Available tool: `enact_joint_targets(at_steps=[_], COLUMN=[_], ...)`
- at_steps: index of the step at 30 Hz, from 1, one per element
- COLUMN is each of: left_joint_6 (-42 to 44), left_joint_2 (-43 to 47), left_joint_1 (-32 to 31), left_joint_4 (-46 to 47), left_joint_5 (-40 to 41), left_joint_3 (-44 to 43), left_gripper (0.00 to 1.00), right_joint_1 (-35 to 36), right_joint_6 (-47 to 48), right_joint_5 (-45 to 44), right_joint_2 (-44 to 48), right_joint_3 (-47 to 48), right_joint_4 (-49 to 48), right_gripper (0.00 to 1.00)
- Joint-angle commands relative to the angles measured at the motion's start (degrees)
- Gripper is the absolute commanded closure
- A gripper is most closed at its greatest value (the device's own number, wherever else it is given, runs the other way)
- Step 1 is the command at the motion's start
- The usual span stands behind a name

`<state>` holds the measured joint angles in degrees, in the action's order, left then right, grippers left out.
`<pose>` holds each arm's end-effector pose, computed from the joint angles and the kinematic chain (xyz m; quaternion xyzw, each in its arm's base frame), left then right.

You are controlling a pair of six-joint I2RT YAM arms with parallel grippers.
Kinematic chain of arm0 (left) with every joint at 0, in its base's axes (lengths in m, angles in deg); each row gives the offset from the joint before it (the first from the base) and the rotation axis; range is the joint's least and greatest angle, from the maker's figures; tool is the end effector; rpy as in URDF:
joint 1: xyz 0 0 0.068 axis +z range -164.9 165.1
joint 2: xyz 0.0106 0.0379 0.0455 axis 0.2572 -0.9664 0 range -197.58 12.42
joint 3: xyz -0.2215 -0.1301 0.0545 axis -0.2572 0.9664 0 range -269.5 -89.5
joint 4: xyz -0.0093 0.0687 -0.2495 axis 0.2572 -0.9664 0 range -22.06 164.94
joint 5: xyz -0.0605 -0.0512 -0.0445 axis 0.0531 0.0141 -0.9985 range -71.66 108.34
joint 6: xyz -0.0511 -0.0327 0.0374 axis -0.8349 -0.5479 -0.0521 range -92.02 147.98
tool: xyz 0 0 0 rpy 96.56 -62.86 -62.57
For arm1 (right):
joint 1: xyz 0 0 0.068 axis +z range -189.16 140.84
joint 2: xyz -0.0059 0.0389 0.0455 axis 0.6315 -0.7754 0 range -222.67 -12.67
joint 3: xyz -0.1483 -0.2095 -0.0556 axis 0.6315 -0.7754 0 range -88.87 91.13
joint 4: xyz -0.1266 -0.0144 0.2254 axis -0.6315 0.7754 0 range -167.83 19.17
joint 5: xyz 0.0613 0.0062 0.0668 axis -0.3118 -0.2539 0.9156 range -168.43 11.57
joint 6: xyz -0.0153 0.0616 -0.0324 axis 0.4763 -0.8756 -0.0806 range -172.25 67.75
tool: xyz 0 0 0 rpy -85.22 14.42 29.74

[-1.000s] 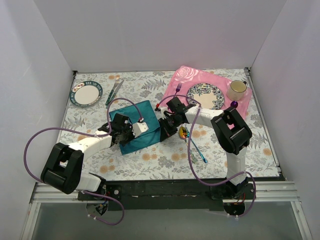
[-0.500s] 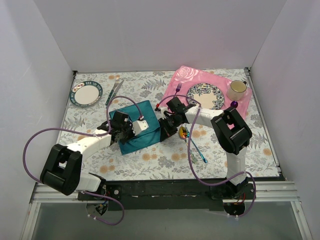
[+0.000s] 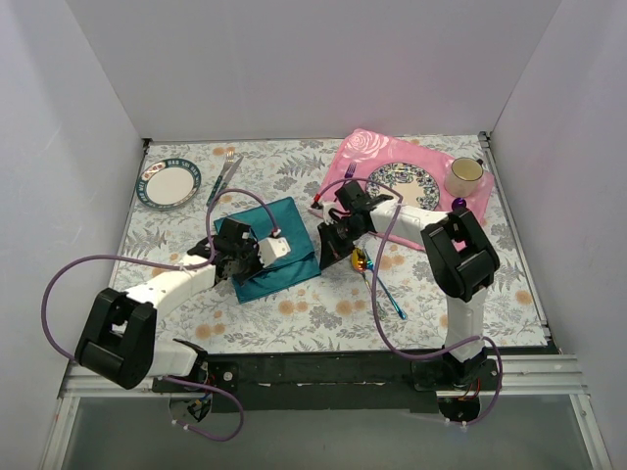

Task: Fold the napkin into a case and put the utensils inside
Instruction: Fold the rectangle-folded napkin at the center of the board.

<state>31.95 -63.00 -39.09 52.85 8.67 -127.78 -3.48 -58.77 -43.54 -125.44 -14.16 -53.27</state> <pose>0.2268 -0.1126 0.1471 0.2554 0.9264 -0.1264 0.2461 0.3069 0.2616 0.1367 -0.3020 0.8792 0.3530 0.1058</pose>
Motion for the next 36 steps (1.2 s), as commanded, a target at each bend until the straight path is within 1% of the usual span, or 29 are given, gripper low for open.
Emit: enact_joint_targets(at_steps=[1, 8, 22, 30, 36], left_joint_6=[-0.54, 0.08, 1.13, 0.6, 0.87], left_joint_2=[3.26, 4.4, 7.04, 7.83, 7.65], left_joint_1=[-0.16, -0.16, -0.16, -0.16, -0.25], left_joint_4=[-1.03, -2.61, -8.67, -10.08, -10.87], left_joint_5=[-2.19, -3.42, -7.37, -10.18, -10.63], left_joint_3=[-1.36, -1.44, -2.76, -2.5, -1.97], left_gripper=[1.0, 1.0, 1.0, 1.0, 1.0], right_joint_1=[-0.35, -0.96, -1.23, -1.23, -1.23], right_joint_6=[1.51, 1.69, 1.78, 1.87, 1.95], right_joint_5=[1.67, 1.23, 0.7, 0.61, 0.79], right_joint_2=[4.75, 5.19, 6.07, 5.98, 5.63], right_joint_3=[1.22, -0.36, -0.1, 0.43, 0.87], right_joint_4=[3.39, 3.92, 4.36, 4.71, 4.62], right_gripper=[0.94, 0.94, 0.94, 0.94, 0.94])
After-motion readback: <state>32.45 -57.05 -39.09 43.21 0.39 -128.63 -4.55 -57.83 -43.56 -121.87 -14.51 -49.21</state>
